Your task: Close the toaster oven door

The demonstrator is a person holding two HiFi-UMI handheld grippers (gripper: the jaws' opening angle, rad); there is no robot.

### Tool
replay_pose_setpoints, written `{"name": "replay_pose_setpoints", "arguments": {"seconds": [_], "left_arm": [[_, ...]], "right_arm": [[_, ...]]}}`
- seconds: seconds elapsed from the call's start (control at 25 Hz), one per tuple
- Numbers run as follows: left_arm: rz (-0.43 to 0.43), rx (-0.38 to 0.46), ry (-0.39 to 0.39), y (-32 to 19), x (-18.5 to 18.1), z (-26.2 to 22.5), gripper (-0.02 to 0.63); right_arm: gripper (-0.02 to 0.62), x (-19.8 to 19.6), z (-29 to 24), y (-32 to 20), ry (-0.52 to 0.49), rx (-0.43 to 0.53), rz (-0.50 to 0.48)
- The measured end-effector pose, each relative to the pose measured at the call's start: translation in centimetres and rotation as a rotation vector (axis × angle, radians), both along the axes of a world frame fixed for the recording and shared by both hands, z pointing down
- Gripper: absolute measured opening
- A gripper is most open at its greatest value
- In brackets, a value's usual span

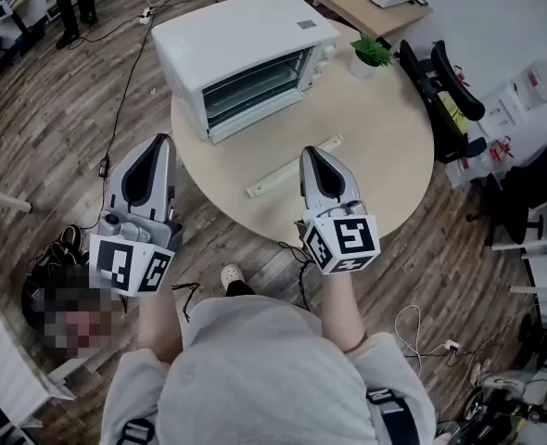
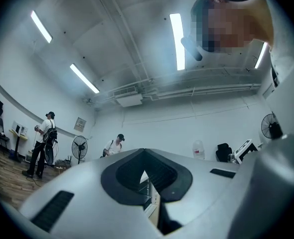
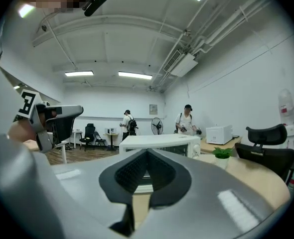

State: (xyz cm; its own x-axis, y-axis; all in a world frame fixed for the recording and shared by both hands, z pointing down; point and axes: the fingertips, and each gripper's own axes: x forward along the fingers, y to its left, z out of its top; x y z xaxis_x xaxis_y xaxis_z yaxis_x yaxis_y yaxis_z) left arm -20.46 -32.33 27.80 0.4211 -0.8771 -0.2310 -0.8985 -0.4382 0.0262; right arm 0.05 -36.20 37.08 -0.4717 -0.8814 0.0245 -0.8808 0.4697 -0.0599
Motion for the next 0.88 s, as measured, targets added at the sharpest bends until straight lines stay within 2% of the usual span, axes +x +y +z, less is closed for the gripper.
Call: {"name": "replay_pose_setpoints", "arguments": {"seconds": [0.4, 0.88], "left_arm": [[0.030, -0.069, 0.009, -1.6, -0.4, 2.9, 0.006], [0.042, -0.109, 0.000, -1.9, 0.0, 4.6, 0.006]], "right_arm": [[0.011, -1.3, 8.5, -0.1, 0.023, -0.195, 0.001], [0.012, -1.9, 18.9, 1.9, 0.035, -0.429, -0.019]]}}
